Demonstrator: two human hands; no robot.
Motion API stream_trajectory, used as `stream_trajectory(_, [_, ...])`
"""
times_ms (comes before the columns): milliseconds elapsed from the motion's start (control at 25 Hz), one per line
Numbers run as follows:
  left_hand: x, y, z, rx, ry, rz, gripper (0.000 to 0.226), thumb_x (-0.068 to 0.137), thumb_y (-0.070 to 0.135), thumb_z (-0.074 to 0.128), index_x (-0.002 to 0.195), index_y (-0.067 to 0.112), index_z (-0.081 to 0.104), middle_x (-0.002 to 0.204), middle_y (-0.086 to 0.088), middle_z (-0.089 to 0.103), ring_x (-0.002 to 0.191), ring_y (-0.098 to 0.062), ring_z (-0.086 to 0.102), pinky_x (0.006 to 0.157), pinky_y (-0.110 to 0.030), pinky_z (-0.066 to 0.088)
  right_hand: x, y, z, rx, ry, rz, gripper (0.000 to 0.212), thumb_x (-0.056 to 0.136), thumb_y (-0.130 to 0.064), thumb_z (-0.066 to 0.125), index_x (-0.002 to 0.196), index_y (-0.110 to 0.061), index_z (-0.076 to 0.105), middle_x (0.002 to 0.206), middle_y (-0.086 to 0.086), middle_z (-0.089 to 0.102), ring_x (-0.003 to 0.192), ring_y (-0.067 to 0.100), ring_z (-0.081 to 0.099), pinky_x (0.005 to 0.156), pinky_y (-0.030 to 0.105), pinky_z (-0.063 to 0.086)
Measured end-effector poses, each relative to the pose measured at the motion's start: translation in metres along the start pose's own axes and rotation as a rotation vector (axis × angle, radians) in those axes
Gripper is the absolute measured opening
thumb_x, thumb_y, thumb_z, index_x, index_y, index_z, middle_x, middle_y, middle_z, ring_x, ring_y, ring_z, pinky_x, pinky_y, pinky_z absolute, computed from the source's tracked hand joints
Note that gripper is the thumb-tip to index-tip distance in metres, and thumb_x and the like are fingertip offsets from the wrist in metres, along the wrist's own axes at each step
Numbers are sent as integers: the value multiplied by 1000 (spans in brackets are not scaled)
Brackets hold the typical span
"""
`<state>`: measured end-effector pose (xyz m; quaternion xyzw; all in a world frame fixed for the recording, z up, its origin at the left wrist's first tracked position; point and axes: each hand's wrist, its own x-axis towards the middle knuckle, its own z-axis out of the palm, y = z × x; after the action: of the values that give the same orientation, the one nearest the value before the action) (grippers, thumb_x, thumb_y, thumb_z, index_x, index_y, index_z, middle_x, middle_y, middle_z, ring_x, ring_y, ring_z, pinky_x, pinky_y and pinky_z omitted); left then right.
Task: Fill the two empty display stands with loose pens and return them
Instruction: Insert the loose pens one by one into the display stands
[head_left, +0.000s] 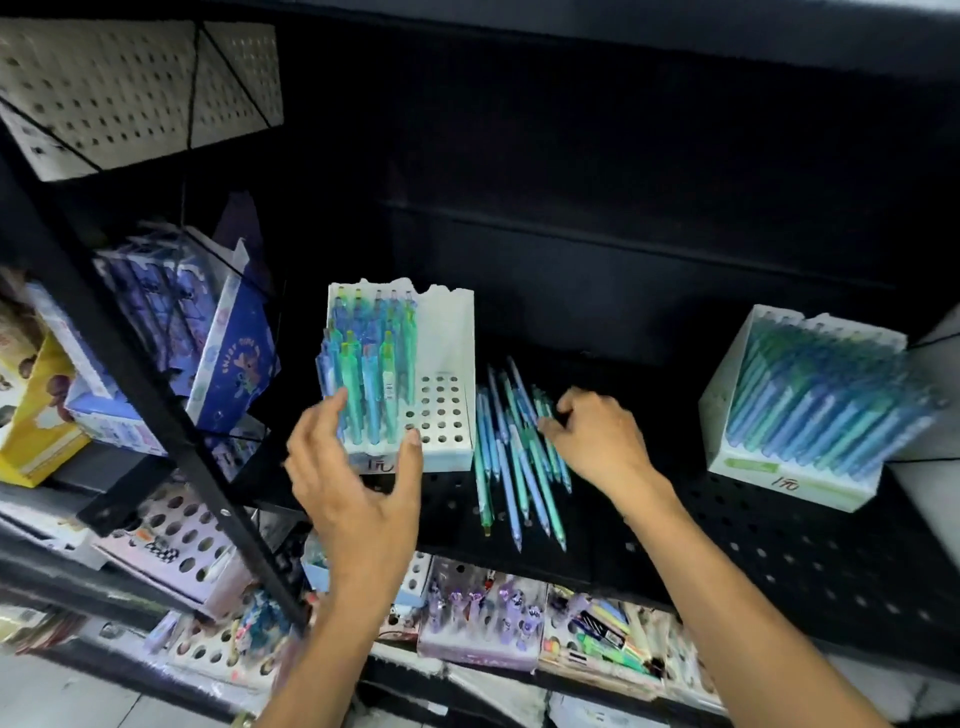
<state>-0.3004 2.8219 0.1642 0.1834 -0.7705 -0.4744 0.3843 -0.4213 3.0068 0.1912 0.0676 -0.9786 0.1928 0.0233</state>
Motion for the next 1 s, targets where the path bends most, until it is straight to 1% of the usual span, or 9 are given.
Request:
stream_trajectory(120, [-26, 26, 21, 13, -18, 284, 44, 85, 29, 60, 126, 18, 49, 124, -2, 47, 116, -12, 41, 100, -36, 34, 1, 14, 1, -86, -50, 40, 29, 93, -38, 62, 105, -11, 65, 91, 5, 66, 91, 31, 66, 69, 33, 49])
stream_trajectory(200, [-32, 37, 37, 74, -158, 399, 29, 85, 25, 57, 113, 17, 57, 109, 0, 56, 103, -13, 49, 90, -32, 39, 6, 16, -4, -123, -96, 68, 21, 93, -31, 62, 102, -12, 62, 93, 5, 62, 95, 32, 65, 68, 31, 44])
stream_trajectory(280, [-28, 44, 51, 280, -337, 442, 18, 88, 26, 55, 103, 17, 61, 96, 1, 62, 90, -20, 56, 81, -37, 45, 14, 16, -8, -136, -176, 101, 19, 94, -27, 61, 106, -12, 61, 102, 8, 64, 99, 32, 64, 70, 31, 44])
stream_trajectory(360, [-23, 54, 64, 532, -508, 410, 21, 92, 31, 55, 106, 16, 62, 96, -2, 66, 91, -24, 61, 83, -37, 48, 19, 18, -11, -182, -237, 104, 20, 96, -21, 59, 113, -10, 60, 114, 12, 64, 104, 32, 63, 73, 31, 45])
stream_trajectory(480, [-17, 65, 78, 732, -664, 318, 33, 97, 39, 52, 116, 13, 56, 107, -6, 65, 100, -26, 64, 84, -35, 48, 11, 23, -18, -263, -231, 95, 32, 93, -11, 57, 125, -5, 52, 125, 16, 58, 112, 35, 61, 78, 36, 47])
stream_trajectory(600, [-17, 67, 88, 785, -707, 276, 37, 96, 42, 56, 117, 11, 53, 109, -9, 65, 101, -29, 66, 81, -35, 50, 5, 32, -28, -254, -124, 97, 42, 94, -10, 54, 132, -2, 39, 132, 18, 45, 113, 39, 58, 78, 39, 45])
stream_trajectory(760, [-19, 70, 95, 785, -731, 209, 34, 93, 34, 59, 116, 10, 51, 110, -11, 67, 104, -32, 65, 79, -36, 51, 22, 17, -28, -203, 12, -140, 39, 90, -1, 49, 128, -2, 41, 130, 19, 47, 115, 37, 52, 88, 42, 45])
stream_trajectory(880, [-19, 71, 97, 775, -754, 178, 39, 90, 30, 64, 120, 9, 50, 112, -12, 66, 105, -33, 64, 78, -38, 50, 45, -9, -9, -188, -151, -251, 35, 93, -8, 51, 128, -3, 44, 130, 18, 47, 119, 37, 50, 92, 42, 44])
stream_trajectory(1000, [-17, 70, 96, 747, -761, 151, 40, 88, 27, 67, 120, 9, 51, 113, -12, 65, 105, -33, 64, 78, -37, 50, 60, -17, 9, -319, -274, -293, 48, 95, -19, 59, 137, -6, 40, 134, 16, 44, 125, 36, 47, 98, 46, 44])
